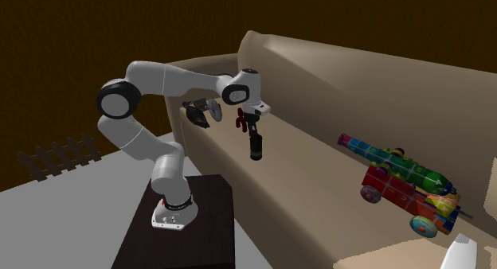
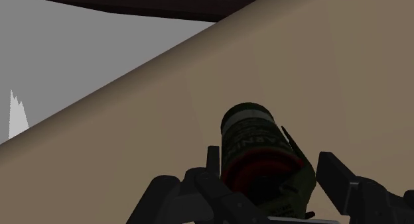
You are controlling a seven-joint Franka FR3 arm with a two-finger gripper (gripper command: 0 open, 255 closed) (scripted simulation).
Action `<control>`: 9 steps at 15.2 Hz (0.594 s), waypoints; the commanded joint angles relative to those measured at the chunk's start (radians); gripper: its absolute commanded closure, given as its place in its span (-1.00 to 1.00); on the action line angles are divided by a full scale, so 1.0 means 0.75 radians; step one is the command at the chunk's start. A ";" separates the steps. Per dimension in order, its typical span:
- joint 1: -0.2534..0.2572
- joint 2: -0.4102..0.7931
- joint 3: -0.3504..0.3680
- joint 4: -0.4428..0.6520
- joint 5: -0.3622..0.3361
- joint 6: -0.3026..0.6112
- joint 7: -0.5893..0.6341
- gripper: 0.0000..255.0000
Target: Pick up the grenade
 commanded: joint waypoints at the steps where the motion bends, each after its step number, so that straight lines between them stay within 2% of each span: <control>1: 0.000 0.000 0.000 -0.003 0.000 0.002 0.000 1.00; 9: -0.002 0.000 -0.003 0.016 -0.002 -0.017 -0.001 1.00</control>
